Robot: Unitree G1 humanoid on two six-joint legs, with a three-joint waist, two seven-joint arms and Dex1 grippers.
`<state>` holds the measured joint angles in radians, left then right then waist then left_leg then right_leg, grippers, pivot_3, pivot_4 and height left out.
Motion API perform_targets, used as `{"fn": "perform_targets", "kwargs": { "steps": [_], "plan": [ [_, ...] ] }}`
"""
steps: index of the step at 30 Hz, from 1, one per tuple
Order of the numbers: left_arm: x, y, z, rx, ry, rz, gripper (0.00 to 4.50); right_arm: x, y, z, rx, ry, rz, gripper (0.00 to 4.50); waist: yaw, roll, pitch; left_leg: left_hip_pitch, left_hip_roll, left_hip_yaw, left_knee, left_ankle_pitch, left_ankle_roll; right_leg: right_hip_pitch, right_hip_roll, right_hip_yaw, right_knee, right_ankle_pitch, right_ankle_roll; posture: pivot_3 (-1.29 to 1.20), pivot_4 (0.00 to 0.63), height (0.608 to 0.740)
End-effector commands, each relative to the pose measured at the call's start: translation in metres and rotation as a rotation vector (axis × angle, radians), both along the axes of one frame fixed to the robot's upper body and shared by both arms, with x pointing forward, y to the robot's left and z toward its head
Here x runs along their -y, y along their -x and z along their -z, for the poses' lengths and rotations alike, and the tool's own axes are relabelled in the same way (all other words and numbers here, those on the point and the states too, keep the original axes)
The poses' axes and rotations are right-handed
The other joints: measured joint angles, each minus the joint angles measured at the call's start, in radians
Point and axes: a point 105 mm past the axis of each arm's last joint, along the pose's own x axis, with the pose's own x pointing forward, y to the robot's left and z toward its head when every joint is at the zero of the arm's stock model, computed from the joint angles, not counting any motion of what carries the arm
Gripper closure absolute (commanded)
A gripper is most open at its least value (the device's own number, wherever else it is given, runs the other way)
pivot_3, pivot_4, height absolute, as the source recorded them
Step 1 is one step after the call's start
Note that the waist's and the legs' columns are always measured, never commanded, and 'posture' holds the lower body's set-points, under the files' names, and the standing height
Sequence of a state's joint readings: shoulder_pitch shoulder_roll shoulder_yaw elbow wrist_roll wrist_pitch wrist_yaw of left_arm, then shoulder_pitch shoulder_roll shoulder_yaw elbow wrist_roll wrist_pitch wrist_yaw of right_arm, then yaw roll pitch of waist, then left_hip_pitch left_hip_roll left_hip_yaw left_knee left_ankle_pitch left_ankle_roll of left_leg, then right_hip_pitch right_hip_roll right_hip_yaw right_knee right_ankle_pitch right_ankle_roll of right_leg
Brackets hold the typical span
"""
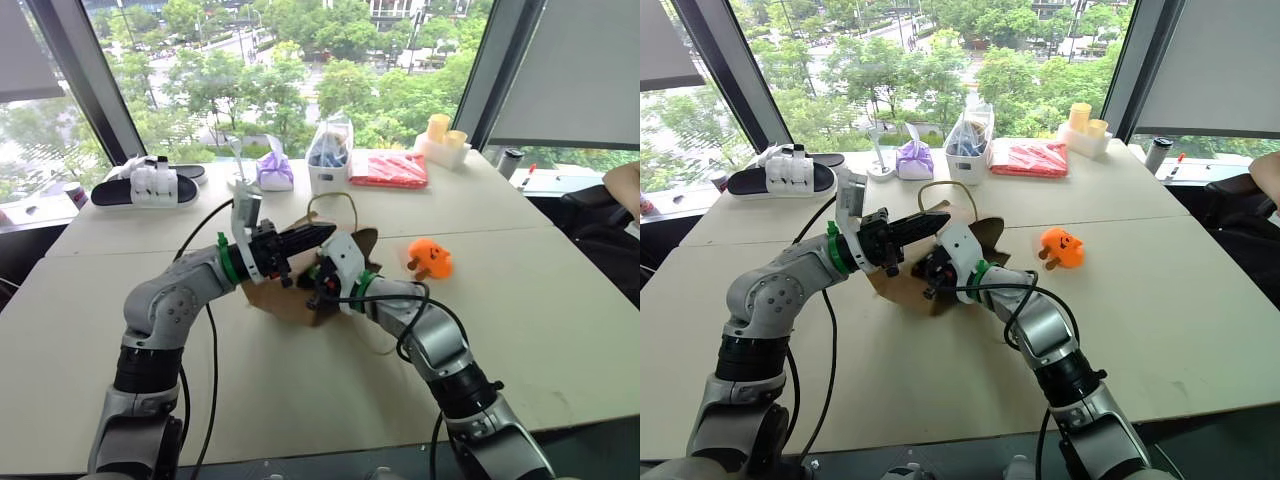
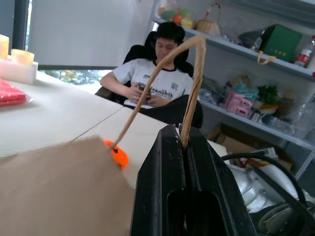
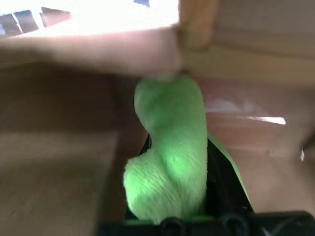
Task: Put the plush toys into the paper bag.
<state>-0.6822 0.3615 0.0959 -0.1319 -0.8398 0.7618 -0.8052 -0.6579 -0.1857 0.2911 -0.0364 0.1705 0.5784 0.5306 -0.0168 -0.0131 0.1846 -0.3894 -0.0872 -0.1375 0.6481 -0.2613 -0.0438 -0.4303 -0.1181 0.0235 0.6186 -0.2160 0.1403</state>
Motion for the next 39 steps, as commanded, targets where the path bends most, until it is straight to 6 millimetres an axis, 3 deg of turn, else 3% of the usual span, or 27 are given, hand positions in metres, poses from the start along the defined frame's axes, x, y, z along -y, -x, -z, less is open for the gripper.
{"fn": "perform_targets", "kwargs": {
  "steps": [1,7,11,15,17,20,24,26,28,33,38,39],
  "plan": [
    [0.002,0.01,-0.008,0.036,0.011,0.023,4.5,-0.012,0.004,-0.009,0.035,-0.019,-0.062,3.25,0.001,0.0,0.0,0.0,0.0,0.0,0.0,0.0,0.0,0.0,0.0,0.0,0.0,0.0,0.0,0.0,0.15,0.74],
    [0.0,0.007,-0.007,0.032,0.012,0.006,4.5,-0.007,0.01,-0.007,0.036,0.014,-0.089,0.27,-0.003,0.0,0.0,0.0,0.0,0.0,0.0,0.0,0.0,0.0,0.0,0.0,0.0,0.0,0.0,0.0,0.15,0.74],
    [-0.006,0.004,-0.006,0.031,0.003,-0.011,4.5,0.02,0.021,-0.025,0.094,0.059,-0.074,0.27,0.003,0.0,0.0,-0.001,0.0,0.0,0.0,0.0,0.0,0.0,0.0,0.0,0.0,0.0,0.0,0.0,0.15,0.74],
    [-0.01,0.005,-0.001,0.029,-0.024,-0.013,4.5,0.068,0.036,-0.061,0.166,0.06,0.007,0.27,0.005,0.0,0.0,-0.001,0.0,0.0,0.0,-0.001,0.002,0.0,0.0,0.0,-0.001,0.0,0.0,0.0,0.15,0.74],
    [-0.012,0.005,0.0,0.028,-0.03,-0.013,4.5,0.096,0.03,-0.079,0.209,0.035,0.133,0.27,0.005,0.0,0.0,-0.001,0.0,0.0,0.0,-0.002,0.003,0.0,0.0,0.0,-0.001,0.0,0.0,0.0,0.15,0.74],
    [-0.013,0.005,0.0,0.03,-0.031,-0.013,4.5,0.127,0.021,-0.089,0.241,0.038,0.273,0.27,0.003,0.0,0.0,-0.001,0.0,0.001,0.0,-0.003,0.004,0.0,0.0,0.0,-0.001,0.0,0.0,0.0,0.15,0.74],
    [-0.014,0.003,-0.003,0.044,-0.028,-0.019,4.5,0.175,-0.009,-0.063,0.167,0.115,0.468,0.27,0.004,0.0,0.0,-0.001,0.0,0.002,0.0,-0.003,0.005,0.0,0.0,0.0,-0.001,0.0,0.0,0.0,0.15,0.74],
    [-0.013,0.002,-0.003,0.046,-0.028,-0.02,4.5,0.182,-0.018,-0.053,0.143,0.127,0.505,0.27,0.003,0.0,0.0,0.0,0.0,0.002,0.0,-0.003,0.005,0.001,0.0,0.0,-0.002,0.0,0.0,0.0,0.15,0.74],
    [-0.012,0.004,-0.003,0.056,-0.035,-0.019,4.5,0.199,-0.049,-0.032,0.074,0.161,0.664,0.27,-0.003,0.0,0.0,0.0,0.0,0.002,0.0,-0.002,0.004,0.001,0.0,0.0,-0.001,0.0,0.0,0.0,0.15,0.74],
    [-0.012,0.004,-0.001,0.074,-0.051,-0.047,4.5,0.21,-0.092,0.008,-0.023,0.182,0.823,0.27,-0.005,0.001,0.0,0.001,0.001,0.005,-0.001,-0.001,0.001,0.0,0.0,0.002,-0.001,0.0,-0.001,0.0,0.15,0.74],
    [-0.012,0.007,-0.002,0.078,-0.049,-0.054,4.5,0.217,-0.104,0.036,-0.065,0.242,0.886,0.27,-0.002,0.001,0.0,-0.001,0.0,0.005,-0.001,0.0,0.0,-0.001,0.0,0.002,-0.003,0.0,0.0,0.0,0.15,0.74],
    [-0.012,0.007,-0.003,0.079,-0.049,-0.058,4.5,0.218,-0.106,0.036,-0.058,0.242,0.892,0.49,-0.003,0.001,0.0,-0.001,0.0,0.005,-0.001,0.0,0.0,-0.001,-0.001,0.002,-0.004,0.0,0.0,0.0,0.15,0.74]
  ]
}}
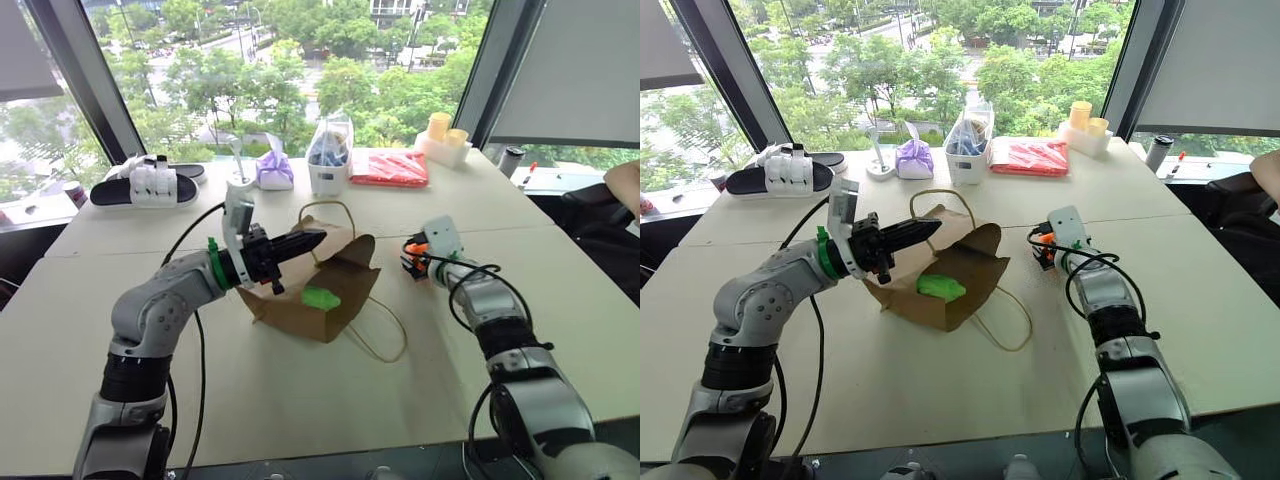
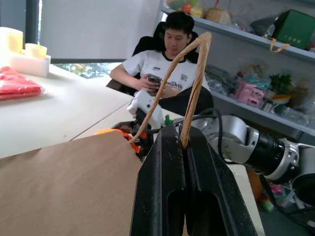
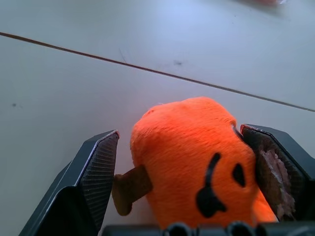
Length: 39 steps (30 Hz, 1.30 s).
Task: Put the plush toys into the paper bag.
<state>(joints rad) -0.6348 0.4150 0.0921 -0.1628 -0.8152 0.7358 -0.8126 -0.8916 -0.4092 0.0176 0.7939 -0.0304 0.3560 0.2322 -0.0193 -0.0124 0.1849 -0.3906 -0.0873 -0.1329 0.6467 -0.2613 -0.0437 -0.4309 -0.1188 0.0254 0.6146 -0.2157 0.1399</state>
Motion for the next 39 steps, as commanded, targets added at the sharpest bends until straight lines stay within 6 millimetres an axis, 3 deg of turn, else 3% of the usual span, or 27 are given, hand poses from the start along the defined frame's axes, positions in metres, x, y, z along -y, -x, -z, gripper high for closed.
{"fn": "perform_targets", "kwargs": {
  "steps": [1,3,5,9,11,14,19,22,29,35,39],
  "plan": [
    [-0.001,0.006,-0.011,0.062,0.003,-0.01,4.5,0.006,-0.006,-0.005,0.035,0.023,0.027,0.76,0.0,0.0,0.0,0.0,0.0,0.0,0.0,0.0,0.0,0.0,0.0,0.0,0.0,0.0,0.0,0.0,0.15,0.74],
    [-0.002,0.005,-0.012,0.062,0.003,-0.016,4.5,0.005,-0.008,-0.01,0.051,0.017,0.023,1.45,-0.001,0.0,0.0,0.0,0.0,0.0,0.001,0.0,0.0,0.001,0.0,0.0,0.0,0.0,0.0,0.0,0.15,0.74],
    [-0.002,0.004,-0.012,0.062,0.003,-0.019,4.5,0.006,-0.009,-0.016,0.067,0.017,0.02,2.62,-0.003,0.0,0.0,0.0,0.0,0.0,0.001,0.0,0.0,0.001,0.0,0.0,0.0,0.0,0.0,0.0,0.15,0.74],
    [-0.003,0.003,-0.012,0.06,0.006,-0.02,4.5,0.01,-0.008,-0.027,0.091,0.017,0.019,4.37,-0.006,0.0,0.0,0.001,0.0,0.0,0.0,0.0,0.0,0.001,0.0,0.0,0.0,0.0,0.0,0.0,0.15,0.74],
    [-0.002,0.001,-0.013,0.06,0.01,-0.02,4.5,0.006,0.0,-0.042,0.118,0.0,-0.025,4.47,-0.007,0.0,0.0,0.001,0.0,0.0,0.0,0.0,0.0,0.0,0.0,0.0,0.001,0.0,0.0,0.0,0.15,0.74],
    [-0.001,-0.002,-0.016,0.057,0.029,-0.019,4.5,-0.027,0.045,-0.079,0.154,-0.101,-0.2,4.47,0.004,0.001,0.0,-0.001,0.0,-0.003,0.0,0.0,0.0,-0.001,0.0,-0.001,0.001,0.0,0.0,0.0,0.15,0.74],
    [0.004,-0.002,-0.02,0.048,0.041,0.016,4.5,-0.083,0.123,-0.083,0.054,-0.145,-0.459,4.47,0.003,0.0,0.0,-0.001,0.0,-0.005,0.0,-0.001,0.001,-0.002,0.0,-0.001,0.001,0.0,0.0,0.0,0.15,0.74],
    [0.006,0.002,-0.018,0.037,0.032,0.042,4.5,-0.103,0.14,-0.086,0.028,-0.151,-0.535,4.47,0.002,0.0,0.0,0.0,0.0,-0.005,0.001,-0.003,0.005,0.0,0.0,-0.001,0.002,0.0,0.0,0.0,0.15,0.74],
    [0.009,0.007,-0.015,0.017,0.029,0.07,4.5,-0.128,0.136,-0.073,-0.013,-0.178,-0.582,4.47,0.006,0.0,0.0,0.001,0.0,-0.003,0.002,-0.003,0.005,0.001,0.0,-0.002,0.002,0.0,0.0,0.0,0.15,0.74],
    [0.013,0.02,-0.015,0.017,0.021,0.105,4.5,-0.167,0.095,-0.056,0.018,-0.096,-0.684,4.47,-0.004,0.0,0.0,0.001,0.0,-0.001,0.001,-0.002,0.003,0.0,0.001,-0.001,0.003,0.0,0.0,0.0,0.15,0.74],
    [0.01,0.023,-0.017,0.016,0.038,0.101,4.5,-0.183,0.072,-0.059,0.026,-0.217,-0.701,4.47,-0.002,0.0,0.0,0.001,0.001,-0.001,0.001,0.0,0.001,0.0,0.001,-0.001,0.003,0.0,0.0,0.0,0.15,0.74]
  ]
}}
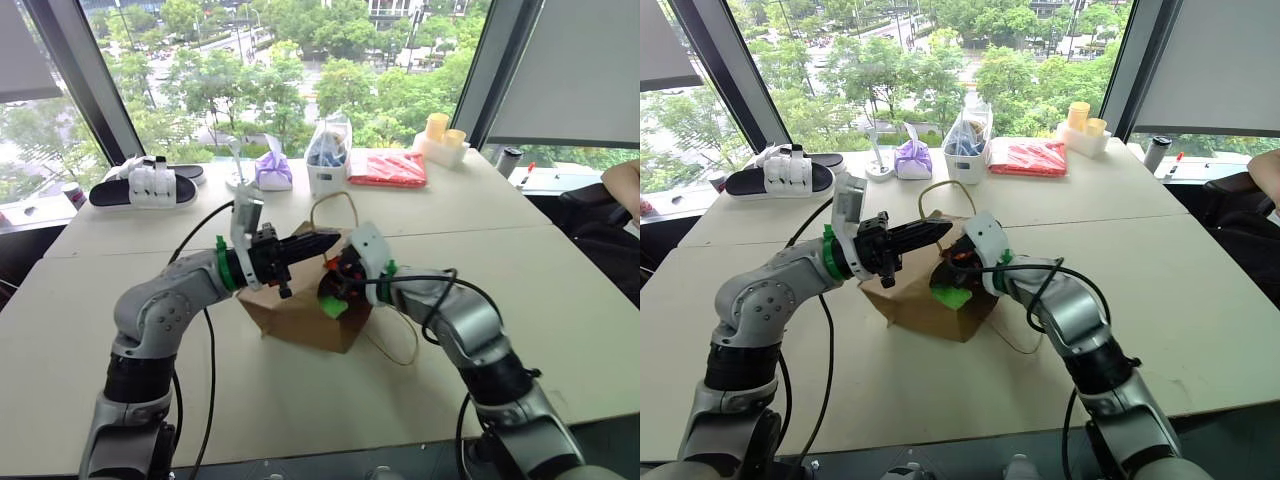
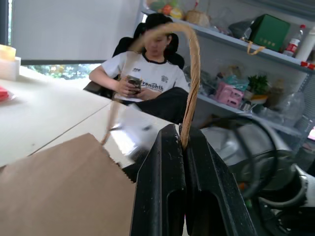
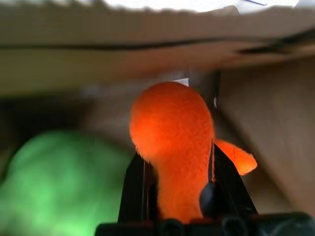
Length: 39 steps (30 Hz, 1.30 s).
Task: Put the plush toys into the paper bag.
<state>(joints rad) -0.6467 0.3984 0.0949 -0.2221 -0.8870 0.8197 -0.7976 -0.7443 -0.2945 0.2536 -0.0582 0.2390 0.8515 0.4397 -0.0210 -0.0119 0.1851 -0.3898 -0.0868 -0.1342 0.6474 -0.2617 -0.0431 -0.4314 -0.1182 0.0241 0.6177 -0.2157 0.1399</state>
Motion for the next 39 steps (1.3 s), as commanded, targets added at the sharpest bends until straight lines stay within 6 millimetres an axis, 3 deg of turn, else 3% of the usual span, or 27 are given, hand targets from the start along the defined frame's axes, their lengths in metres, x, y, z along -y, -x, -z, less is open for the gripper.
{"fn": "perform_targets", "kwargs": {
  "steps": [1,9,11,14,17,21,24,31,39],
  "plan": [
    [-0.002,0.008,-0.01,0.035,0.028,0.007,4.5,-0.011,-0.013,-0.016,0.057,-0.072,-0.032,4.0,0.001,0.0,0.0,0.0,0.0,0.0,0.0,0.0,0.0,0.0,0.0,0.0,0.0,0.0,0.0,0.0,0.15,0.74],
    [-0.009,0.002,-0.008,0.032,0.038,-0.043,4.5,-0.016,-0.009,-0.016,0.065,-0.08,-0.084,0.02,0.002,0.0,0.0,-0.001,0.0,-0.001,0.0,0.0,0.0,0.0,0.0,0.0,-0.001,0.0,0.0,0.0,0.15,0.74],
    [-0.01,0.0,-0.008,0.031,0.04,-0.053,4.5,-0.013,-0.005,-0.018,0.071,-0.071,-0.088,0.02,0.001,0.0,0.0,-0.001,0.0,-0.001,0.0,0.0,0.0,-0.001,0.0,0.0,-0.001,0.0,0.0,0.0,0.15,0.74],
    [-0.014,-0.003,-0.006,0.036,0.034,-0.07,4.5,0.006,0.007,-0.036,0.135,-0.052,-0.078,0.02,0.004,0.0,0.0,-0.001,0.0,-0.001,0.0,0.0,0.0,-0.001,0.0,0.0,-0.001,0.0,0.0,0.0,0.15,0.74],
    [-0.013,-0.004,-0.005,0.036,0.035,-0.072,4.5,0.039,0.026,-0.057,0.159,-0.093,-0.039,0.02,0.01,0.0,0.0,-0.002,-0.001,-0.002,0.0,-0.001,0.001,-0.001,0.0,0.0,-0.001,0.0,0.0,0.0,0.15,0.74],
    [-0.011,-0.005,-0.004,0.037,0.036,-0.066,4.5,0.08,0.045,-0.053,0.145,-0.049,0.052,0.02,0.011,0.0,0.0,-0.002,-0.001,-0.002,0.0,-0.002,0.004,0.001,0.0,-0.001,-0.003,0.0,0.0,0.0,0.15,0.74],
    [-0.009,-0.005,-0.003,0.035,0.037,-0.058,4.5,0.097,0.051,-0.037,0.088,-0.048,0.109,0.02,0.005,0.0,0.0,-0.001,0.0,-0.001,0.0,-0.003,0.005,0.001,0.0,0.0,-0.003,0.0,0.0,0.0,0.15,0.74],
    [-0.006,-0.005,-0.003,0.039,0.031,-0.042,4.5,0.116,0.051,0.035,-0.047,0.012,0.196,0.02,0.007,0.0,0.0,0.0,0.0,0.001,0.001,-0.003,0.005,0.002,0.0,0.0,-0.002,0.0,0.0,0.0,0.15,0.74],
    [-0.006,-0.004,-0.007,0.05,0.032,-0.054,4.5,0.125,0.024,0.072,-0.065,0.07,0.309,0.02,0.005,0.0,0.0,0.0,0.0,0.0,0.001,-0.002,0.003,0.002,0.0,0.0,-0.002,0.0,0.0,0.0,0.15,0.74]
  ]
}}
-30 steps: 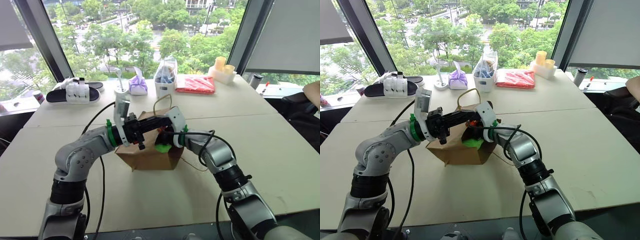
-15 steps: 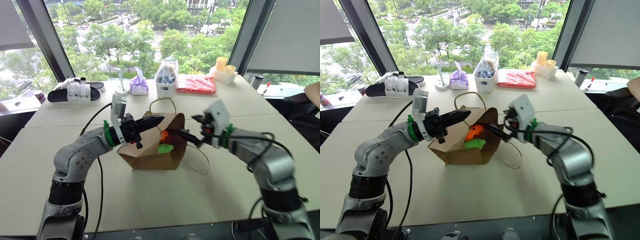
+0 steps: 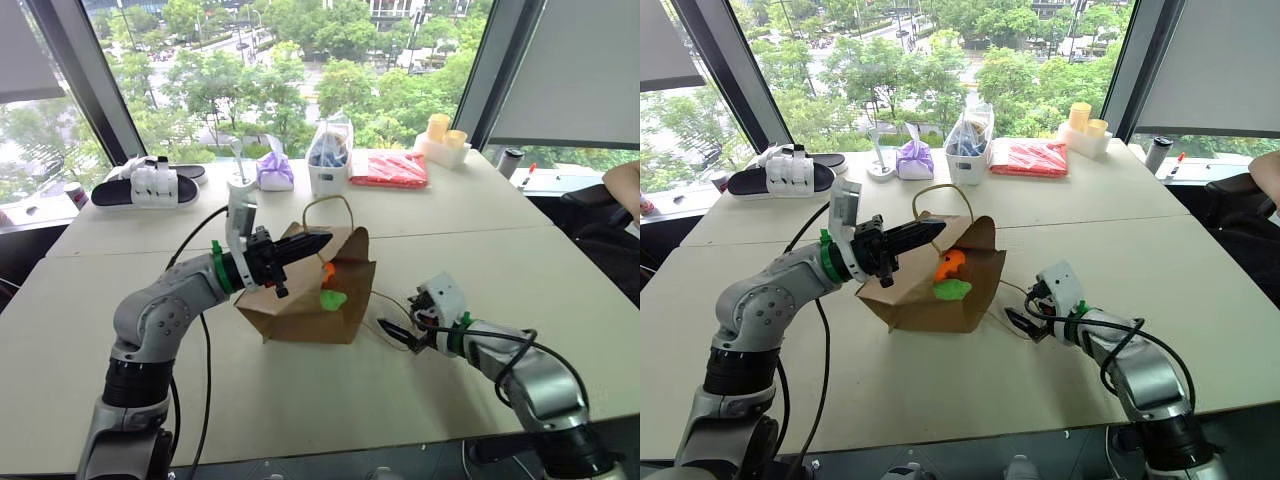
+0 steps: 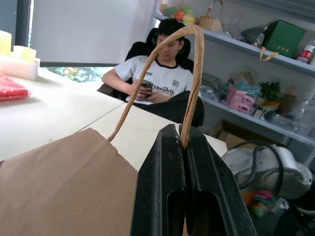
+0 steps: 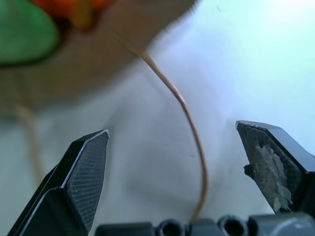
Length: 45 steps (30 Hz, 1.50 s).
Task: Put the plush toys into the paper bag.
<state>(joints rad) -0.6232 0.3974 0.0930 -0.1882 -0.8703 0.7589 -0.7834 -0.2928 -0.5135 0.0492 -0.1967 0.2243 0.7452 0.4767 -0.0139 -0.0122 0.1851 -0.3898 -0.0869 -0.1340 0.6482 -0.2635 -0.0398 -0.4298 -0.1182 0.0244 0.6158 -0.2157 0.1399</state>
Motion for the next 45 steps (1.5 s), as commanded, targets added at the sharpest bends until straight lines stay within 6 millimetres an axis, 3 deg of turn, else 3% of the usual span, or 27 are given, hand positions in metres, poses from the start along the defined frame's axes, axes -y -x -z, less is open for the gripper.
{"fn": "perform_targets", "kwargs": {
  "steps": [1,4,10,11,14,20,24,31,42,43,45],
  "plan": [
    [0.0,0.005,-0.013,0.057,0.01,0.0,4.5,0.0,-0.014,0.0,0.043,0.017,0.043,0.26,-0.003,0.0,0.0,0.0,0.0,0.0,0.0,0.0,-0.001,0.0,0.0,0.0,0.0,0.0,0.0,0.0,0.15,0.74],
    [0.0,0.005,-0.014,0.058,0.009,-0.008,4.5,-0.003,-0.019,0.001,0.038,0.004,0.054,1.29,-0.001,0.0,0.0,0.001,0.0,0.0,0.0,0.0,-0.001,0.0,0.0,0.0,0.001,0.0,0.0,0.0,0.15,0.74],
    [-0.002,0.003,-0.015,0.056,0.011,-0.022,4.5,0.0,-0.02,-0.018,0.061,-0.031,0.068,4.38,0.004,0.0,0.0,0.001,0.0,-0.001,0.001,0.0,0.0,0.001,0.0,0.0,0.0,0.0,0.0,0.0,0.15,0.74],
    [-0.004,0.002,-0.017,0.06,0.012,-0.028,4.5,0.0,-0.019,-0.03,0.078,-0.046,0.06,4.48,0.004,0.0,0.0,0.001,0.0,-0.001,0.001,0.0,0.0,0.001,0.0,0.0,0.0,0.0,0.0,0.0,0.15,0.74],
    [-0.012,-0.008,-0.031,0.1,0.048,-0.091,4.5,-0.001,-0.017,-0.076,0.153,-0.084,0.02,4.48,0.002,0.0,0.0,0.0,0.0,-0.001,0.0,0.0,0.0,0.001,0.0,0.0,0.0,0.0,0.0,0.0,0.15,0.74],
    [-0.021,-0.021,-0.048,0.127,0.087,-0.149,4.5,-0.007,-0.015,-0.132,0.233,-0.124,-0.051,4.48,0.001,0.0,0.0,0.0,0.0,-0.001,-0.001,0.0,0.001,0.001,0.0,-0.001,-0.001,0.0,0.0,0.0,0.15,0.74],
    [-0.028,-0.03,-0.045,0.102,0.091,-0.183,4.5,-0.016,-0.014,-0.172,0.272,-0.194,-0.11,4.48,0.0,0.0,0.001,-0.001,0.0,-0.001,0.0,0.0,0.0,0.0,0.0,-0.001,-0.001,0.0,0.0,0.0,0.15,0.74],
    [-0.034,-0.042,-0.021,0.039,0.07,-0.229,4.5,-0.03,-0.011,-0.195,0.306,-0.261,-0.169,4.48,0.001,0.0,0.0,-0.002,-0.001,-0.001,0.0,0.0,0.0,0.0,-0.001,-0.001,-0.002,0.0,0.0,0.0,0.15,0.74],
    [-0.045,-0.055,0.03,-0.033,-0.094,-0.307,4.5,-0.029,-0.014,-0.17,0.262,-0.219,-0.164,4.48,0.001,0.0,0.0,-0.001,0.0,0.0,-0.001,0.0,0.0,-0.001,0.0,-0.001,-0.001,0.0,0.0,0.0,0.15,0.74],
    [-0.045,-0.053,0.031,-0.039,-0.095,-0.299,3.93,-0.029,-0.013,-0.17,0.263,-0.22,-0.172,4.22,0.001,0.0,0.0,-0.001,0.0,-0.001,-0.001,0.0,0.0,-0.001,0.0,-0.001,-0.001,0.0,0.0,0.0,0.15,0.74],
    [-0.046,-0.051,0.03,-0.043,-0.095,-0.287,3.22,-0.03,-0.009,-0.172,0.264,-0.228,-0.193,3.6,0.001,0.0,0.0,-0.002,0.0,-0.001,0.0,0.0,0.0,-0.001,-0.001,-0.001,-0.001,0.0,0.0,0.0,0.15,0.74]
  ]
}}
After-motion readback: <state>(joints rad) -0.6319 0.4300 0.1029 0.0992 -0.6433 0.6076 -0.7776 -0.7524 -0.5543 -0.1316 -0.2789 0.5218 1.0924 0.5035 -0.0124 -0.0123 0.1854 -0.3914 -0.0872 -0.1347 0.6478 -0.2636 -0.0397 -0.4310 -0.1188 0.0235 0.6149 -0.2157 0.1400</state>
